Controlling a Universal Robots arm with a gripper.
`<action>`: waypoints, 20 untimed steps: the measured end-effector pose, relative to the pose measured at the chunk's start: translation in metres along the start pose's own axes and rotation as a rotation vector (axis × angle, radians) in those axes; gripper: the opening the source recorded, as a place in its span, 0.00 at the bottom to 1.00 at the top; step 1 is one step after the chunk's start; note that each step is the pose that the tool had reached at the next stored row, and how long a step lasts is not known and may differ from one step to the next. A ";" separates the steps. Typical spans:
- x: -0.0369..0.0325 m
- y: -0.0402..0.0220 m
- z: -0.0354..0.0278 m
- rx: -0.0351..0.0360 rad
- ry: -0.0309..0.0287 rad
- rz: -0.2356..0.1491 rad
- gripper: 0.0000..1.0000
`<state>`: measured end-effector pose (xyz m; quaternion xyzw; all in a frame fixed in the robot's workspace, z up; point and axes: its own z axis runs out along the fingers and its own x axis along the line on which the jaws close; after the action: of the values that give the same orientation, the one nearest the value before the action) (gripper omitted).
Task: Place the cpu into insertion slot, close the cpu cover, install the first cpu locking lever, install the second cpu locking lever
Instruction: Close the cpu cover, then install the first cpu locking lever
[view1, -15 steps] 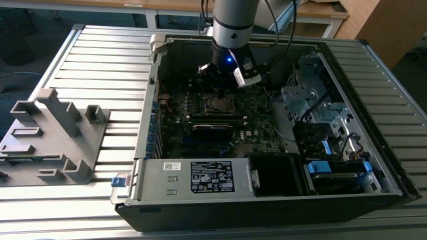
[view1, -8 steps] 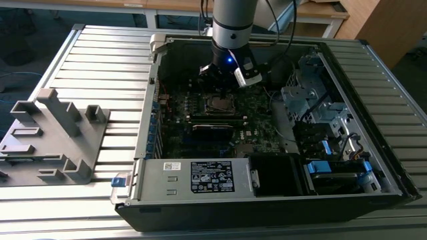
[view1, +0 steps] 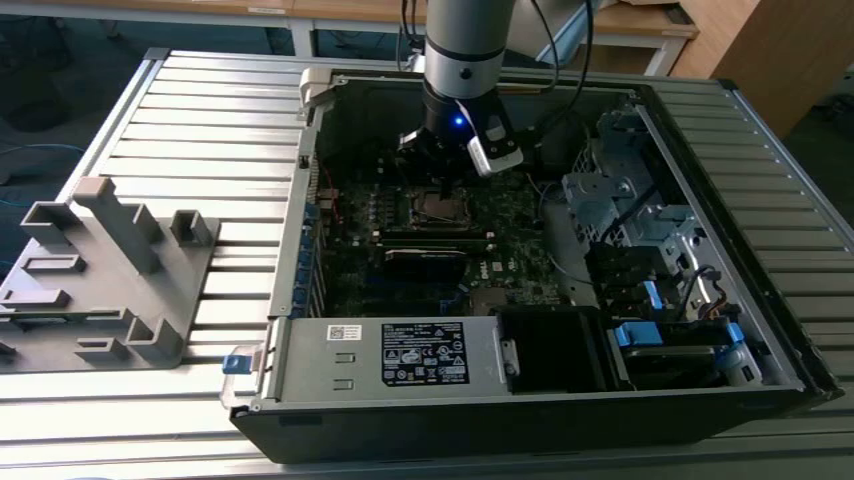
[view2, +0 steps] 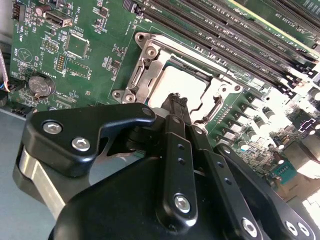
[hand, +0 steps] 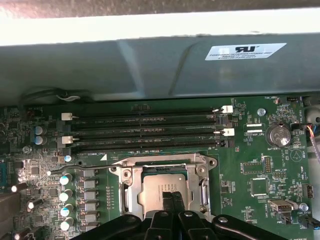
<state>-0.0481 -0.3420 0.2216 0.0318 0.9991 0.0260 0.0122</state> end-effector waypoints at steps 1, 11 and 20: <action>0.0000 0.0000 0.0000 -0.0001 -0.0001 0.000 0.11; 0.0015 -0.0010 0.0000 -0.0002 -0.0002 0.000 0.11; 0.0016 -0.0011 -0.0015 -0.0001 -0.0002 0.000 0.11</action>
<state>-0.0498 -0.3430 0.2229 0.0319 0.9991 0.0260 0.0123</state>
